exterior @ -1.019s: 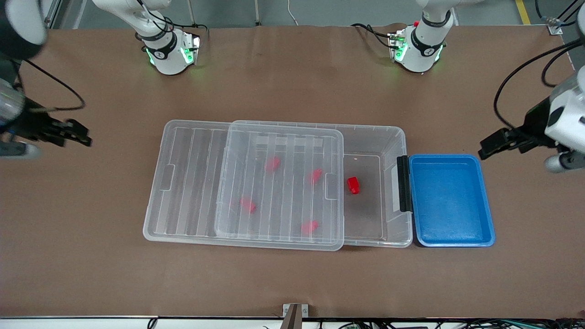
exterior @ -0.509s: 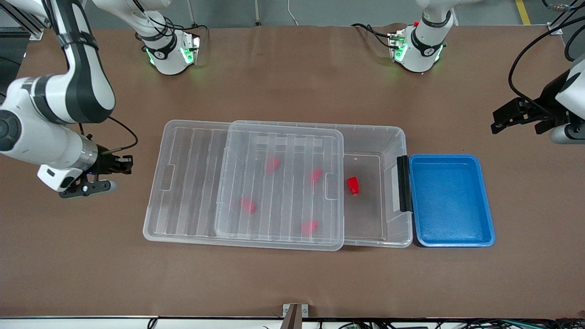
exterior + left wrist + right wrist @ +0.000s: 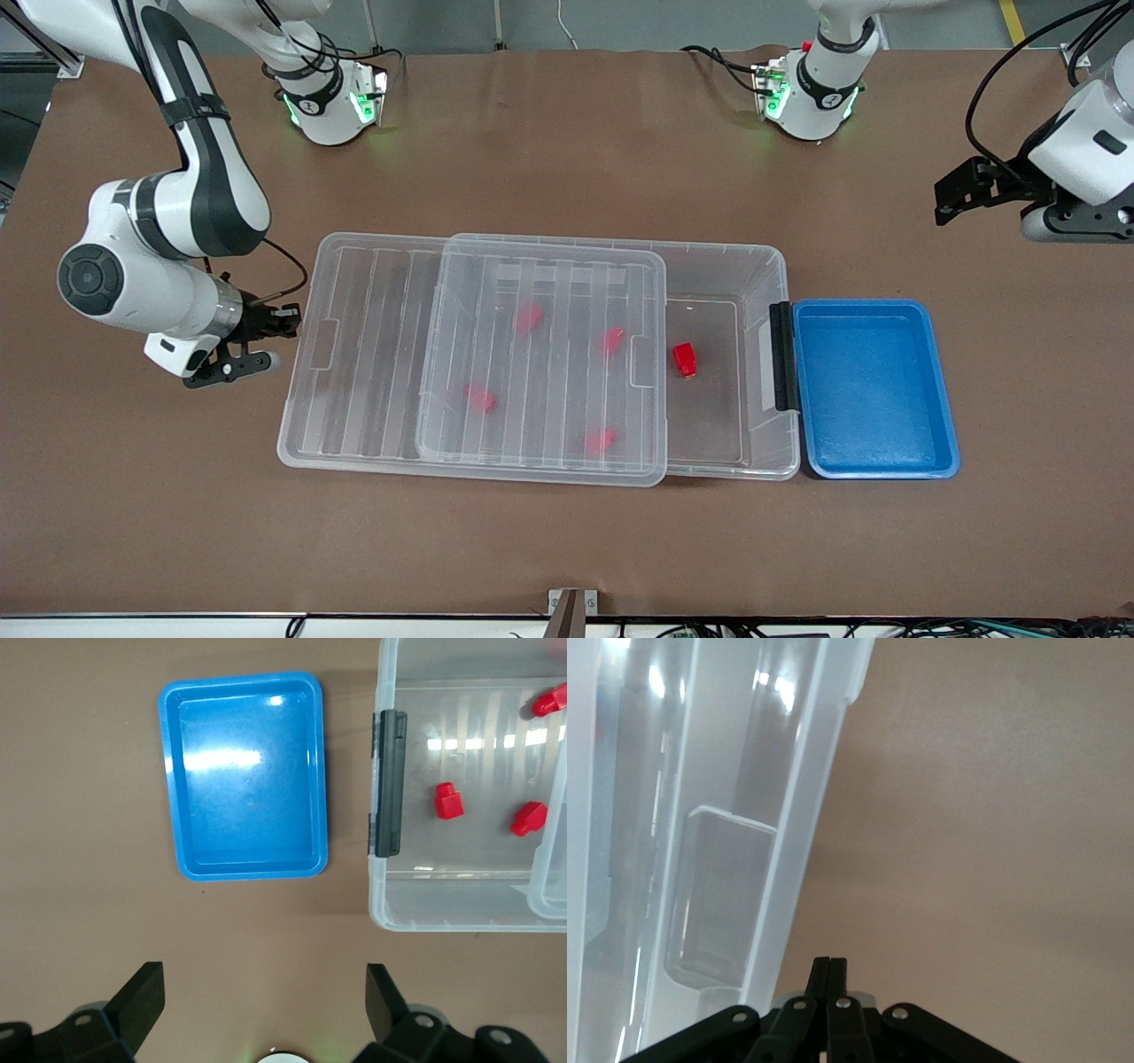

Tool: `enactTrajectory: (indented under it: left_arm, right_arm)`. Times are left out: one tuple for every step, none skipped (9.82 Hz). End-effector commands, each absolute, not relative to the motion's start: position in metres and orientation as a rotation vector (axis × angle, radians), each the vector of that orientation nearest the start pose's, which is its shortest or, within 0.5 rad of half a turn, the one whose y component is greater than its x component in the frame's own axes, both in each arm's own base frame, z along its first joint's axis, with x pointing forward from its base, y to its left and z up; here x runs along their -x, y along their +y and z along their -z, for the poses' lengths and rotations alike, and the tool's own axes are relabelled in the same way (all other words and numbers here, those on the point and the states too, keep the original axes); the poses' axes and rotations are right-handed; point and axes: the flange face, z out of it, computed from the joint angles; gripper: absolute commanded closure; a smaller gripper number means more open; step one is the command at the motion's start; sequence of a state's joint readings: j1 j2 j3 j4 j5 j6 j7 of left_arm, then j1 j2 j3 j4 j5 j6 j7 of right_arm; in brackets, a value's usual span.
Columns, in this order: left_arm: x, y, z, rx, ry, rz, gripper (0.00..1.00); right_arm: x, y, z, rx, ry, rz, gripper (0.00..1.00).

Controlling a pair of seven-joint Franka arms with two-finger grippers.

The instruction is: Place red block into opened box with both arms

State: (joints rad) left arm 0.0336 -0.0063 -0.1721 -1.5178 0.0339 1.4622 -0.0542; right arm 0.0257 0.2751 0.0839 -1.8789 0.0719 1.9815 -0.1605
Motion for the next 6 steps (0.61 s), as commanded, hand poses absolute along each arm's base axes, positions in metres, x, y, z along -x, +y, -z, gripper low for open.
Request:
enactTrajectory:
  left_arm:
    - [-0.527,-0.066,-0.626,3.07,0.151,-0.094,0.0]
    - [-0.528,-0.067,-0.626,3.07,0.154,-0.094,0.0]
    - [-0.528,-0.067,-0.626,3.07,0.154,-0.094,0.0]
    - [-0.527,-0.068,-0.625,3.071,0.156,-0.101,0.0]
    - [-0.527,-0.066,-0.625,3.071,0.151,-0.106,0.0]
    - [-0.528,-0.065,-0.624,3.071,0.149,-0.109,0.0]
  right_arm:
    - [-0.593,0.079,-0.348,2.964,-0.345,-0.258,1.0]
    - [-0.593,0.085,-0.348,2.944,-0.333,-0.254,1.0]
    - [-0.592,0.092,-0.349,2.925,-0.328,-0.251,1.0]
    - [-0.591,0.104,-0.35,2.919,-0.344,-0.249,1.0]
    - [-0.589,0.115,-0.35,2.915,-0.356,-0.25,1.0]
    - [-0.588,0.126,-0.351,2.892,-0.356,-0.249,1.0]
